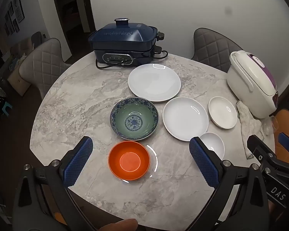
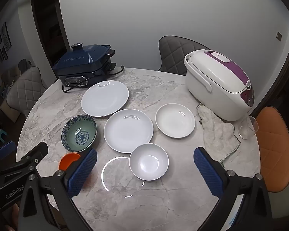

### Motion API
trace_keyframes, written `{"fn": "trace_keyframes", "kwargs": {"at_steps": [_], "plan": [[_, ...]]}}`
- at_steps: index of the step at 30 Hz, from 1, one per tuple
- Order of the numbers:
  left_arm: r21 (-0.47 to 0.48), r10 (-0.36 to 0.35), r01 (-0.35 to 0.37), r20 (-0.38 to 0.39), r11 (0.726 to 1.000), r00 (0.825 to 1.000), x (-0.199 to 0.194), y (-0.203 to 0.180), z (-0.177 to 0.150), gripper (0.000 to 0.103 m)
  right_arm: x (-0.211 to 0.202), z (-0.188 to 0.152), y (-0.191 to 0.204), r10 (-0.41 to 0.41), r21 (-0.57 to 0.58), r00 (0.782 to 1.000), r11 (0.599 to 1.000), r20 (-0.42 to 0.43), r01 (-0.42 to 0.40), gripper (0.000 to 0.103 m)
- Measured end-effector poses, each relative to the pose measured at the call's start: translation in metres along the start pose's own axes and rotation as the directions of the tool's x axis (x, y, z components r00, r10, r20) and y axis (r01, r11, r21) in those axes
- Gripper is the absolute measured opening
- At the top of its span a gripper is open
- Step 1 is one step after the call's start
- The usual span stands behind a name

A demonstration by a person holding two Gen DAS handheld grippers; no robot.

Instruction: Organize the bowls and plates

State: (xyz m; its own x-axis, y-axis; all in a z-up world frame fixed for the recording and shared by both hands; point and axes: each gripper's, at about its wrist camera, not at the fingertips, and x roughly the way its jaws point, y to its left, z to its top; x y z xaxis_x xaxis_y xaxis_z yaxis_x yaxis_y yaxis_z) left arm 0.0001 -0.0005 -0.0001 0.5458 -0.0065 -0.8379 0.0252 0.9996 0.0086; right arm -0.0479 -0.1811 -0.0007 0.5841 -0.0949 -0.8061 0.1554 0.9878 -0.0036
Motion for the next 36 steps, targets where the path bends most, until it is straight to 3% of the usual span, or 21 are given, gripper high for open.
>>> {"fn": "trace_keyframes", "kwargs": {"at_steps": [1, 36], "plan": [[-0.020, -0.028, 0.028, 0.009, 0.999, 1.000, -0.0003, 0.0016, -0.0004, 0.102, -0.0002, -0.0002, 0.0001, 0.001, 0.000, 1.000, 1.000, 0.004, -0.001, 0.103], [0.001, 0.002, -0.002, -0.002, 1.000, 1.000, -0.0018, -0.0003, -0.0036, 0.102, -0.0023, -0.0059, 0.0019, 0.002, 0.001, 1.000, 1.000, -0.004, -0.002, 0.103]]}}
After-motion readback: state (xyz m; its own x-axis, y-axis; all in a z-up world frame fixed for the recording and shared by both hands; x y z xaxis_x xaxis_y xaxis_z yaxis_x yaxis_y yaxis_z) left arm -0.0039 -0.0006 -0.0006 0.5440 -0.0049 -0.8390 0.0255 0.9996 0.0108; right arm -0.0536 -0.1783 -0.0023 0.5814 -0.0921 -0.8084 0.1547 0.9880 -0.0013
